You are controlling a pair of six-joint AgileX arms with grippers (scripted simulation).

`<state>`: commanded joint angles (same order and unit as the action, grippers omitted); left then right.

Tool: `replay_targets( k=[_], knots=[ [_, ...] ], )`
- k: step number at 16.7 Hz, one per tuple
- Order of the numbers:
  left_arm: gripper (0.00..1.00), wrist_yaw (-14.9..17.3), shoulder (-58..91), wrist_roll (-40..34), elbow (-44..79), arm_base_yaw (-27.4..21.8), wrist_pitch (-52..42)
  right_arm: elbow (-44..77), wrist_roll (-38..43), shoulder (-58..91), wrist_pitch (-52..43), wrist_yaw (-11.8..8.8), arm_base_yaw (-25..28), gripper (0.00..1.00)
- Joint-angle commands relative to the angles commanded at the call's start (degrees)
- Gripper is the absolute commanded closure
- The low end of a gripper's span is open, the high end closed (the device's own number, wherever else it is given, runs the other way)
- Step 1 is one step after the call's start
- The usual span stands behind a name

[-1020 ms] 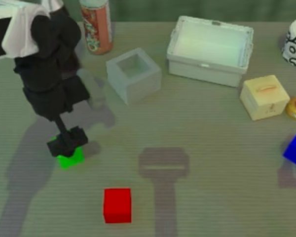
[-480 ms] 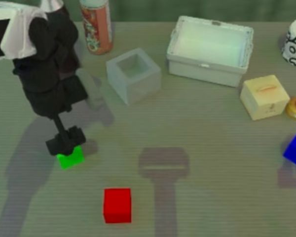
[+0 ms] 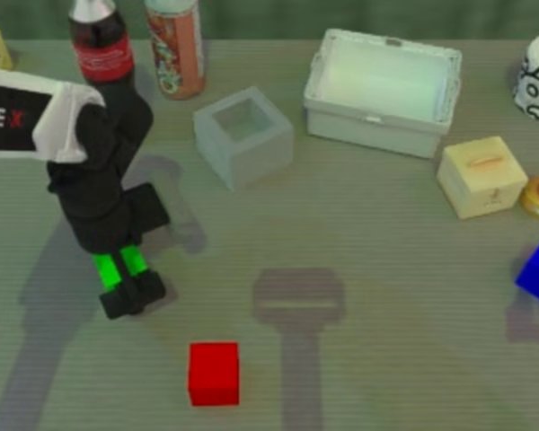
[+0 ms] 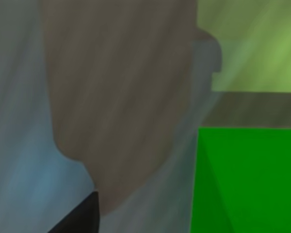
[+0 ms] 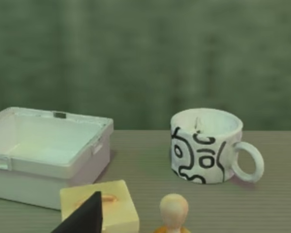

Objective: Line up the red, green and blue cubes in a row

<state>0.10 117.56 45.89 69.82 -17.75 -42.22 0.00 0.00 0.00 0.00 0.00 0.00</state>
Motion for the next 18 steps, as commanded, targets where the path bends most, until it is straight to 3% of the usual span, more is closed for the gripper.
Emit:
replay_targets(
  k=[5,18],
  knots=[
    [0.0,0.0,0.5,0.0,-0.6,0.0,1.1,0.0,0.0,0.0,0.0,0.0,0.0,0.0],
    [0.98,0.0,0.5,0.0,-0.6,0.0,1.1,0.0,0.0,0.0,0.0,0.0,0.0,0.0]
  ],
)
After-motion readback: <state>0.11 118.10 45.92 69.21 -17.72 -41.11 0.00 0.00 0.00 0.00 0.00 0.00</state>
